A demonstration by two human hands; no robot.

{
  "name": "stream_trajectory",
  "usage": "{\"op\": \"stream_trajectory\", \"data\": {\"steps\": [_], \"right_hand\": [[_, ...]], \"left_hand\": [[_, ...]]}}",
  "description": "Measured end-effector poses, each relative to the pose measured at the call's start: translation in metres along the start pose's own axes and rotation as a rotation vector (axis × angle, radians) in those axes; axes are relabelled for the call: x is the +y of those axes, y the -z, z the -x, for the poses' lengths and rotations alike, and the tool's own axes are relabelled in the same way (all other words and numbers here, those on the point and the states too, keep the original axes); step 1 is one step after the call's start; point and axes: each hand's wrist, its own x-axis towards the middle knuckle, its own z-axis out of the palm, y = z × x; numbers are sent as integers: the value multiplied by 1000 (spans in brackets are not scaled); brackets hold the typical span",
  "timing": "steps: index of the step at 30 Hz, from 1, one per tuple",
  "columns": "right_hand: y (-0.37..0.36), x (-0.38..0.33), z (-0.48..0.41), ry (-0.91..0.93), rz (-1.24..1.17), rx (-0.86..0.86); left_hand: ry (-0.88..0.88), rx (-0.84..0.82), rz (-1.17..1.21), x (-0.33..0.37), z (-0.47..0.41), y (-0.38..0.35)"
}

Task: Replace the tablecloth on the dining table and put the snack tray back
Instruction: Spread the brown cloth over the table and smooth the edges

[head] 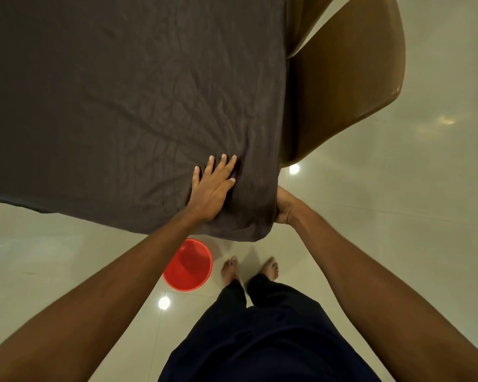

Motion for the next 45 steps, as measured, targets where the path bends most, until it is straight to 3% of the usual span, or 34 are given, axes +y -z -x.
{"op": "stream_trajectory", "data": {"steps": [3, 5, 9, 11, 13, 15, 18, 21, 25, 29, 35, 39, 41, 43, 45], "right_hand": [[5, 11, -3, 188, -9, 131], [23, 17, -3, 309, -100, 280], [78, 34, 3, 385, -355, 543], [102, 45, 4, 408, -107, 691], [117, 53, 3, 416, 353, 821], [119, 52, 0, 338, 499, 909], [110, 44, -1, 265, 174, 785], [107, 47, -11, 137, -129, 393], [111, 57, -5, 62, 157, 22], [127, 69, -9, 41, 446, -143], [121, 68, -5, 251, 429, -53], [120, 77, -13, 159, 750, -63], [129, 84, -23, 59, 1088, 87], [140, 90, -26, -61, 1336, 350], [143, 91, -26, -67, 1270, 494]], "left_hand": [[31, -59, -11, 2, -2, 4], [-13, -67, -174, -2, -1, 1], [-79, -37, -299, -9, 8, -4], [-90, -29, -330, -7, 11, -5], [-105, -29, -355, -3, 12, -5], [-127, -43, -378, 2, 14, -5], [-165, -31, -431, 8, 25, -15], [-183, 112, -483, 11, 46, -32], [-192, 327, -457, 19, 60, -37], [-95, 388, -378, 23, 53, -25], [-182, 212, -536, 31, 44, -17], [-172, 134, -535, 27, 56, -27], [-151, 129, -517, 26, 63, -32], [-162, 173, -468, 24, 65, -35], [-180, 308, -426, 28, 63, -35]]}}
